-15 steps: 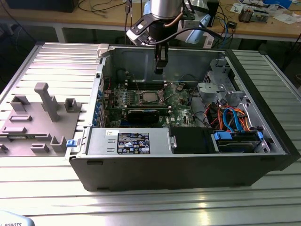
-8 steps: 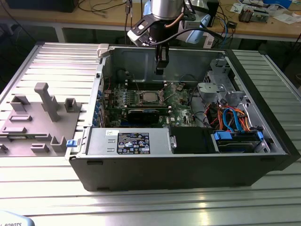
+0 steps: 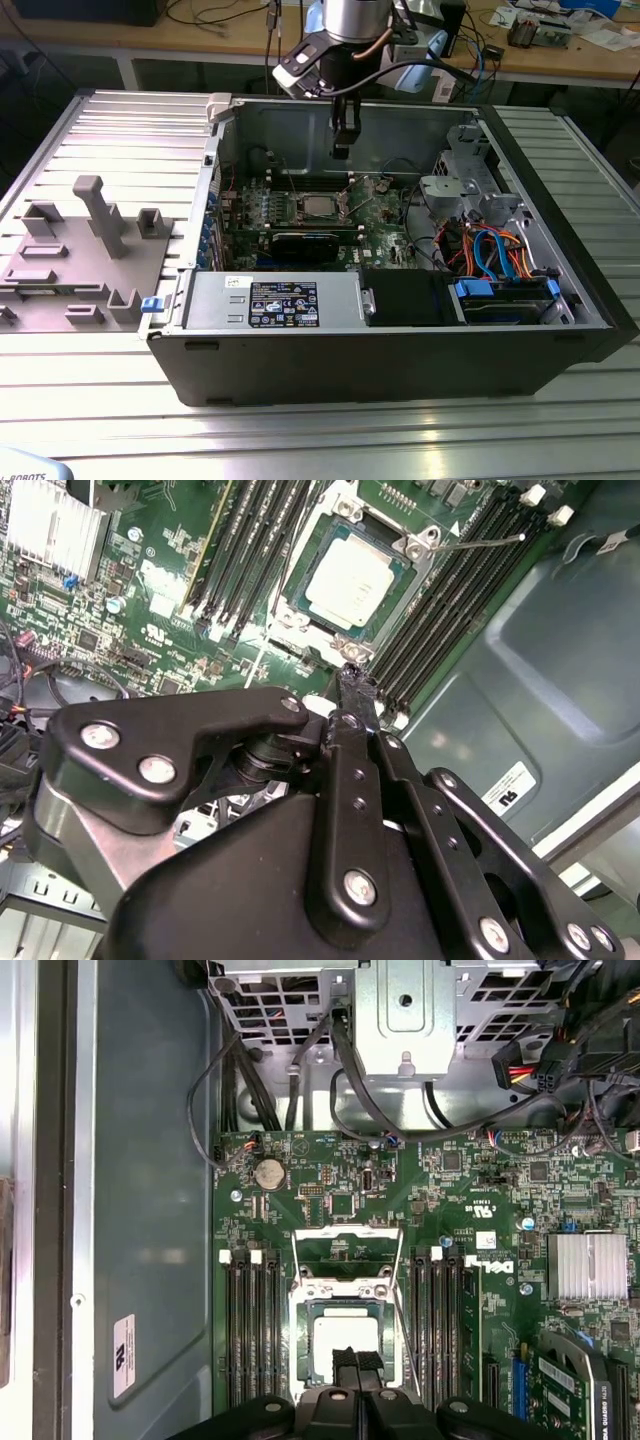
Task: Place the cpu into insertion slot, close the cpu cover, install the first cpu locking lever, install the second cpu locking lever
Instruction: 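Close the cpu cover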
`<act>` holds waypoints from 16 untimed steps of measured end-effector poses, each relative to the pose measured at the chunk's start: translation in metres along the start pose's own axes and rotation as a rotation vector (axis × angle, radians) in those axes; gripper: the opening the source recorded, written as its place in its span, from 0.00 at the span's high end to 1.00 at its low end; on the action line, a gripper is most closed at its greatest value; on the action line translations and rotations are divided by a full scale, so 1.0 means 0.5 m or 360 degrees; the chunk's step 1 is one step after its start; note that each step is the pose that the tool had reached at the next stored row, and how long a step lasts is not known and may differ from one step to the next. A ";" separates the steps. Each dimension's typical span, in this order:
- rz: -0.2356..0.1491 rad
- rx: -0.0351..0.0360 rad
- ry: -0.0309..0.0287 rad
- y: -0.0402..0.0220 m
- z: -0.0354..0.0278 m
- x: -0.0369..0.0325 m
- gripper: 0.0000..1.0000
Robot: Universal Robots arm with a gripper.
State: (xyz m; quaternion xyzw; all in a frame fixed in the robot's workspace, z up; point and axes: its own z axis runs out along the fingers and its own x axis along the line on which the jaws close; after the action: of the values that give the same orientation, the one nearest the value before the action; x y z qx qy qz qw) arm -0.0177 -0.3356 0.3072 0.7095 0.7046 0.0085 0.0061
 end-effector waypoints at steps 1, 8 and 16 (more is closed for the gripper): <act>0.0000 0.0000 0.00000 0.000 0.000 0.000 0.89; 0.0000 0.0000 -0.00001 0.002 0.001 0.000 0.89; 0.0000 0.0000 -0.00001 0.005 0.002 0.000 0.89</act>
State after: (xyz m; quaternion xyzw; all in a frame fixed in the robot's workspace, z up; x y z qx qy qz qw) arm -0.0152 -0.3355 0.3061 0.7095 0.7046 0.0085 0.0061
